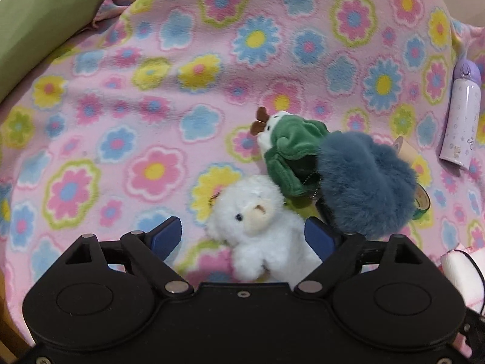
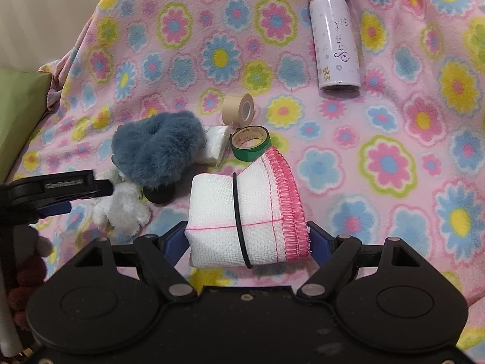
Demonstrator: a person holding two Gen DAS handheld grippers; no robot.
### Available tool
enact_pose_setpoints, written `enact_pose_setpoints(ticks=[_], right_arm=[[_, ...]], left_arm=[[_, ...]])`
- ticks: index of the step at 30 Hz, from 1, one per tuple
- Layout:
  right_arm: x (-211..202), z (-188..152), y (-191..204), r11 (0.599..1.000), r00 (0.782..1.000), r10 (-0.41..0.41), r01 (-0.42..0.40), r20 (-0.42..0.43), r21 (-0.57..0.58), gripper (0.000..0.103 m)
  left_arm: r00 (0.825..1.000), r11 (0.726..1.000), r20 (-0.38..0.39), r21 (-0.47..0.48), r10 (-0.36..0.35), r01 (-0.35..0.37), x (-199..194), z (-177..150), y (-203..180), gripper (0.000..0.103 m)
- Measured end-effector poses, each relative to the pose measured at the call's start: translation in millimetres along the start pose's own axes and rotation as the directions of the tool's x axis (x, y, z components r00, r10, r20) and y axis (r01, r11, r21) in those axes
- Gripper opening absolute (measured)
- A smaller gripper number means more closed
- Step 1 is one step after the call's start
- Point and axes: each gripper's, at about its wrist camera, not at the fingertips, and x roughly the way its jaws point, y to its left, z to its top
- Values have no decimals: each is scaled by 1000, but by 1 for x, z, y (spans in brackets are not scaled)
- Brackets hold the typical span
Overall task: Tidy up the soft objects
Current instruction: 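Lift the white lamb with the left gripper while the right gripper lifts the towel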
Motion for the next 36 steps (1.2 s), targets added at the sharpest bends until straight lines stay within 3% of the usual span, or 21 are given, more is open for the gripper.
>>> enact_pose_setpoints(ticks=[5, 13, 15, 16, 17, 20, 36], right_arm=[[3, 1, -2, 1000, 1000, -6, 6, -5, 6, 80], [12, 1, -2, 1000, 1000, -8, 9, -28, 11, 80], [13, 1, -3, 1000, 999, -9, 10, -31, 12, 80], [13, 1, -3, 1000, 999, -10, 10, -31, 13, 80], [14, 2, -4, 1000, 999, -10, 11, -31, 14, 80], [14, 2, -4, 1000, 1000, -13, 13, -28, 16, 80], [-24, -2, 0, 1000, 999, 0, 1, 46, -4, 80]], left_arm=[[999, 999, -27, -30, 40, -41, 21, 5, -1, 85], [999, 998, -35, -62, 28, -30, 39, 8, -2, 86], [999, 998, -32, -59, 25, -27, 39, 8, -2, 82], [999, 998, -26, -53, 18, -20, 38, 7, -2, 69], [1000, 999, -19, -45, 4, -4, 36, 8, -2, 60], [1000, 1000, -6, -26, -16, 16, 27, 7, -2, 52], [994, 997, 80, 45, -74, 70, -53, -7, -4, 50]])
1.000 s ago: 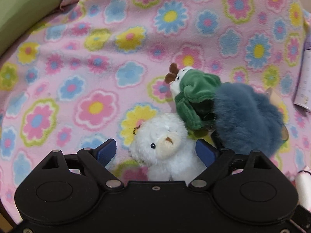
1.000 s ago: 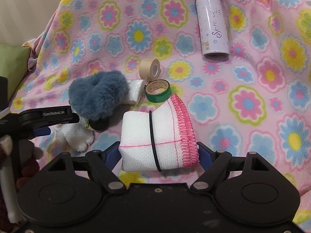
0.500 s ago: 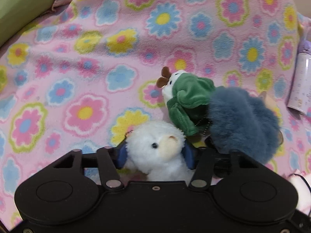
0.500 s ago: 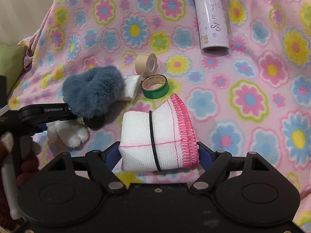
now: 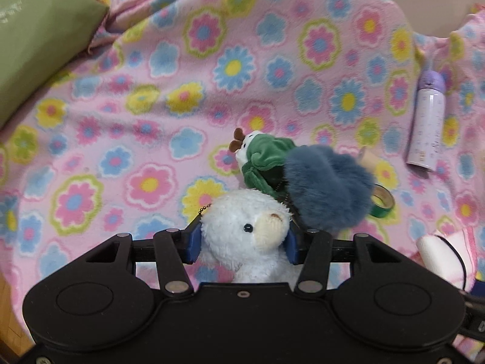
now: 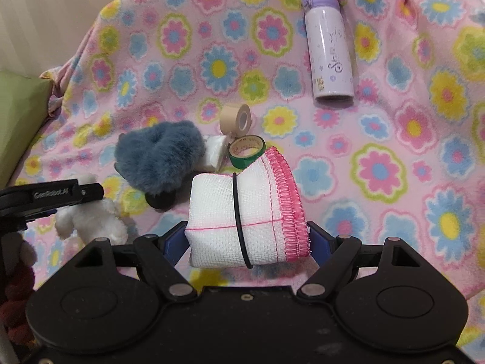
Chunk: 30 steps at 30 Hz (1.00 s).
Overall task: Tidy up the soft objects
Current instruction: 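Lift the white lamb with the left gripper while the right gripper lifts the towel, then carry the lamb and the towel over the woven basket with both grippers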
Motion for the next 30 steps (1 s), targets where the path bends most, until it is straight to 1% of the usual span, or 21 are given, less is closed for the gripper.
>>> enact_pose_setpoints(ticks=[6, 13, 25, 30], right_arm=[[-31, -8, -1, 1000, 999, 28, -28, 30, -11, 80], [-65, -26, -7, 999, 998, 49, -49, 42, -8, 80], [-123, -73, -5, 997, 994, 81, -80, 68, -22, 80], [-144, -94, 0, 995, 992, 100, -98, 78, -33, 80]], left_arm=[[999, 999, 31, 37, -30, 28, -41, -12, -7, 50], [998, 996, 39, 66, -56, 54, -76, -34, -12, 50], [995, 996, 82, 66, -60, 54, -128, -80, -14, 50], [994, 998, 96, 53, -46, 41, -145, -100, -13, 50]])
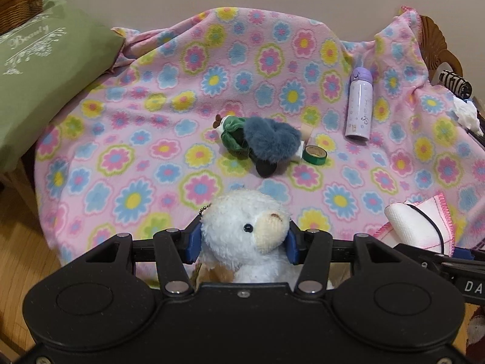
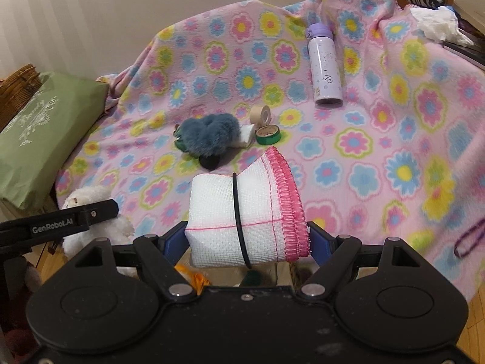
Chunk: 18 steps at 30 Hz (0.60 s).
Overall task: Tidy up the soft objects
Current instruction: 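Carry the lamb and the towel over the woven basket with both grippers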
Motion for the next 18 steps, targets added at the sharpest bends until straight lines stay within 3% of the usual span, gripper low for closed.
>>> enact_pose_setpoints(ticks=[18], right_arm=[[-53, -53, 7, 999, 999, 45, -45, 13, -11, 80]], left_arm=[[997, 998, 46, -17, 54, -54, -46, -50, -9, 51]])
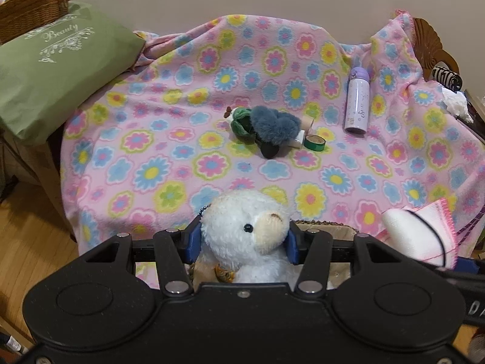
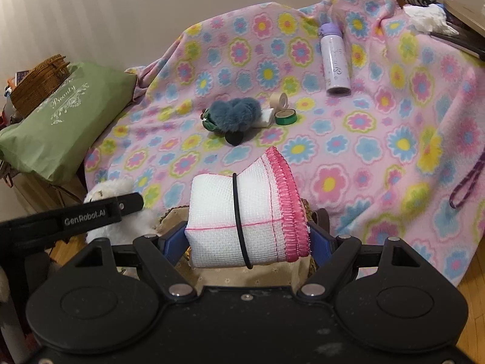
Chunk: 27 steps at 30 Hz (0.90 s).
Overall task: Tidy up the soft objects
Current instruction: 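Carry the lamb and the towel over the woven basket with both grippers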
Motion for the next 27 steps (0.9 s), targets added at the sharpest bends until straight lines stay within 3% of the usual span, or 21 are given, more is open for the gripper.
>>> enact_pose_setpoints(ticks=[19, 27], right_arm=[[11, -11, 1, 999, 989, 22, -18, -145, 27, 81], [14, -12, 0, 999, 985, 20, -14, -170, 40, 81]], left_arm=[[996, 999, -84, -24, 31, -33, 15, -22, 3, 51], [993, 999, -115, -8, 34, -35, 22, -26, 1, 51]])
